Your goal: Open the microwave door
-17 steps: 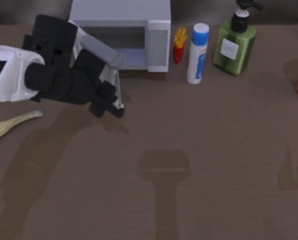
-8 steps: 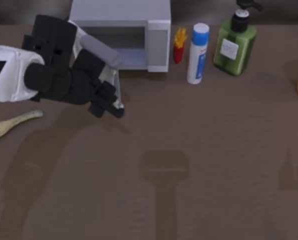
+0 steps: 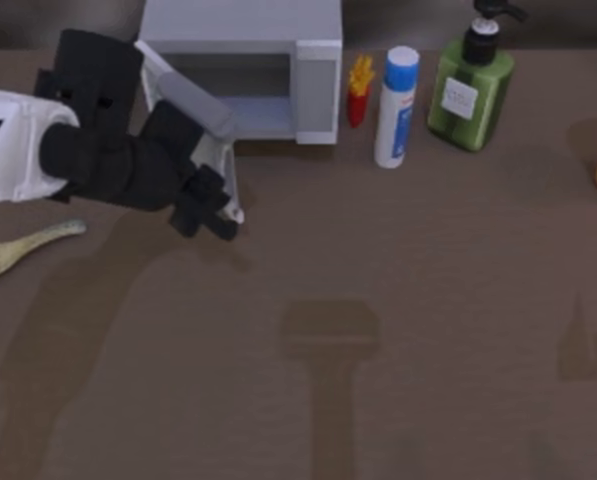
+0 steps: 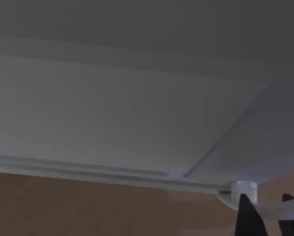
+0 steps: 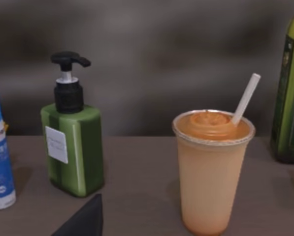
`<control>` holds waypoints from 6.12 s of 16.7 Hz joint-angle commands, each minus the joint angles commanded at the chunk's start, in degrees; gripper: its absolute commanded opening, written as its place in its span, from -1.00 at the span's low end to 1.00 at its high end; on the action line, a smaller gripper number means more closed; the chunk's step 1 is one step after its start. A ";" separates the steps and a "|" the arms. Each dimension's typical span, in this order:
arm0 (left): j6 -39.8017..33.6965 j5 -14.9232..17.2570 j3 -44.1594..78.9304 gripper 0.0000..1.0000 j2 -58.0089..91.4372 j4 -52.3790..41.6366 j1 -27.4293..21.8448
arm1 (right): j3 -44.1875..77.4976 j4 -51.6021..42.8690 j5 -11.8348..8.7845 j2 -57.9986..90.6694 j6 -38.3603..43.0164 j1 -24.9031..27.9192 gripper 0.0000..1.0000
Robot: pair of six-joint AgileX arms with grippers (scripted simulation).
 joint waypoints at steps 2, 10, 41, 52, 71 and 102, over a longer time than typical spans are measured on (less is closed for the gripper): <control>1.49 0.90 -0.12 -1.00 -0.14 -0.52 0.73 | 0.00 0.00 0.00 0.00 0.00 0.00 1.00; 2.14 1.31 -0.21 -1.00 -0.18 -0.80 1.05 | 0.00 0.00 0.00 0.00 0.00 0.00 1.00; 7.76 4.95 -0.11 -1.00 -0.39 -3.30 3.38 | 0.00 0.00 0.00 0.00 0.00 0.00 1.00; 7.76 4.95 -0.11 -1.00 -0.39 -3.30 3.38 | 0.00 0.00 0.00 0.00 0.00 0.00 1.00; 12.31 7.67 0.54 -1.00 -0.30 -5.55 5.01 | 0.00 0.00 0.00 0.00 0.00 0.00 1.00; 15.73 9.56 0.67 -1.00 0.21 -7.96 6.29 | 0.00 0.00 0.00 0.00 0.00 0.00 1.00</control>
